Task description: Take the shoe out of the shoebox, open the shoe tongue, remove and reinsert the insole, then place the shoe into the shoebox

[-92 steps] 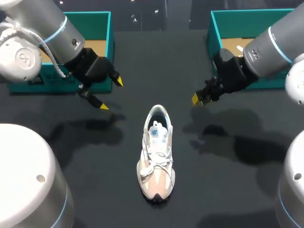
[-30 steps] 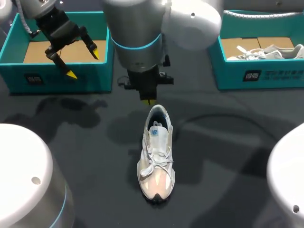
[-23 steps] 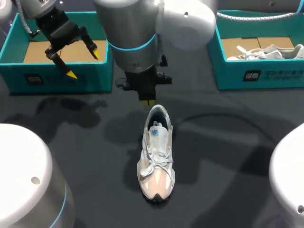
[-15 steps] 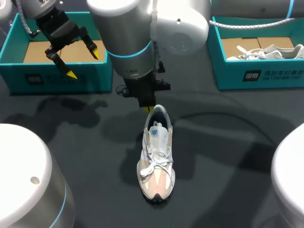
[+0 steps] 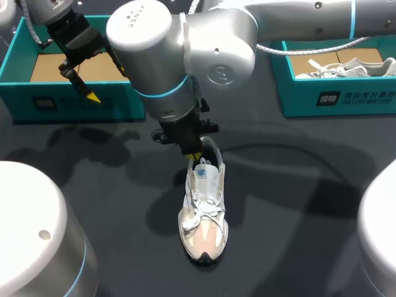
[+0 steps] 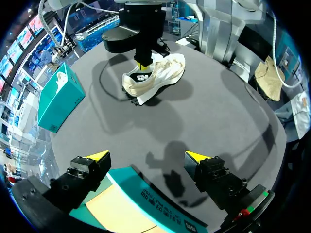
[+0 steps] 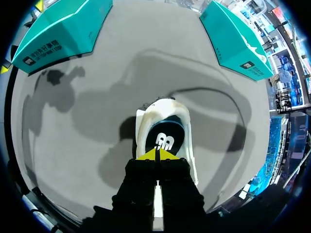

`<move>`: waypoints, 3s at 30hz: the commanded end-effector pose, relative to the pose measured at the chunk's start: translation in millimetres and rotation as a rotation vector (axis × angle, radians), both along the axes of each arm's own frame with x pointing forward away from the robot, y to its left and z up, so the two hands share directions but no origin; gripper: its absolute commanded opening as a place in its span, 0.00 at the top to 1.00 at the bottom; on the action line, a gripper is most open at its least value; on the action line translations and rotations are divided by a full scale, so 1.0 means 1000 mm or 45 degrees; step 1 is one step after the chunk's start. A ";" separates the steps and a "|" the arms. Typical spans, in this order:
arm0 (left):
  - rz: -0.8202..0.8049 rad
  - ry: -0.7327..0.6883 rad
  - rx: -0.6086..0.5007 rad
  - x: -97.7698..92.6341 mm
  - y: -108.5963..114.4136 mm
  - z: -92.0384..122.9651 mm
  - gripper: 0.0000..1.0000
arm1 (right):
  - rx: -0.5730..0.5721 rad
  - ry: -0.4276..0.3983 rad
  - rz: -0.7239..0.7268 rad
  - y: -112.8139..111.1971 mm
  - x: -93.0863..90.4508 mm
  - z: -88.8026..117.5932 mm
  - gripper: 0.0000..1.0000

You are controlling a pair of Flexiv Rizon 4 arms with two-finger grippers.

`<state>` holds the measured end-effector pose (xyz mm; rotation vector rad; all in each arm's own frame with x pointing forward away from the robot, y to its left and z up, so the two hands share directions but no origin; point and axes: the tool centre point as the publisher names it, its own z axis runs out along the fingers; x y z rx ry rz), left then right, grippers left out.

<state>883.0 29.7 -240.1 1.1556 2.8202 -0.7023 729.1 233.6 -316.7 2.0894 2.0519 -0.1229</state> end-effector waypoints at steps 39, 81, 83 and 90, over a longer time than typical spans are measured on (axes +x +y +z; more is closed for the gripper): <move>-0.001 0.000 0.004 0.000 0.000 0.001 0.00 | -0.222 -0.110 -0.334 -0.024 0.004 -0.040 1.00; -0.001 0.000 0.004 0.000 0.000 0.001 0.00 | 0.023 0.112 -0.238 -0.040 0.012 -0.057 1.00; -0.001 0.000 0.004 0.000 0.000 0.001 0.00 | 0.054 0.121 -0.203 -0.038 0.013 -0.060 1.00; -0.001 0.000 0.004 0.000 0.000 0.001 0.00 | 0.121 0.164 -0.086 -0.020 0.019 -0.077 1.00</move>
